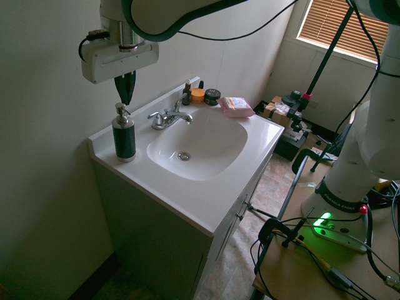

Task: Push the sanitizer

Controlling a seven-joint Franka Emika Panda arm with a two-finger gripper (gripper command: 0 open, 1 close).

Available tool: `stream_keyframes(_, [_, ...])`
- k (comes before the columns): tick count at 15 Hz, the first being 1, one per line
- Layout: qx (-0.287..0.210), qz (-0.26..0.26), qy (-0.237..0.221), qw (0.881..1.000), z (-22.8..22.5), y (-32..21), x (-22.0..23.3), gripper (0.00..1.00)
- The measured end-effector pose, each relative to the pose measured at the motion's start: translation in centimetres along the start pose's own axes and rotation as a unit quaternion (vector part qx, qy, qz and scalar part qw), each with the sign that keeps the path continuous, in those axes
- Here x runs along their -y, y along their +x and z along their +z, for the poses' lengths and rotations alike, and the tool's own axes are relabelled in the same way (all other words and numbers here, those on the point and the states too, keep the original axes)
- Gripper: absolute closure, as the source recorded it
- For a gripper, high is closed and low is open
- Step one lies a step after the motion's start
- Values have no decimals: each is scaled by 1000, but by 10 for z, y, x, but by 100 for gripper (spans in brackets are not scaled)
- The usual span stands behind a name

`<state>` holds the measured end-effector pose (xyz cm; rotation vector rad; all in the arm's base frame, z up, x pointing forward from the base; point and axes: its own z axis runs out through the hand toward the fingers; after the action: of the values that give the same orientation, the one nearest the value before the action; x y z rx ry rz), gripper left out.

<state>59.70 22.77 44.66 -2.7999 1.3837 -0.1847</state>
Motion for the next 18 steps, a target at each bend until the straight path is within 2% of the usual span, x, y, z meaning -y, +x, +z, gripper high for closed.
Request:
stream_keyframes(12, [-17,-8,12,1000,8,3,14,100])
stream_keyframes(18, [-13,0,2,1000,22,3,11,100])
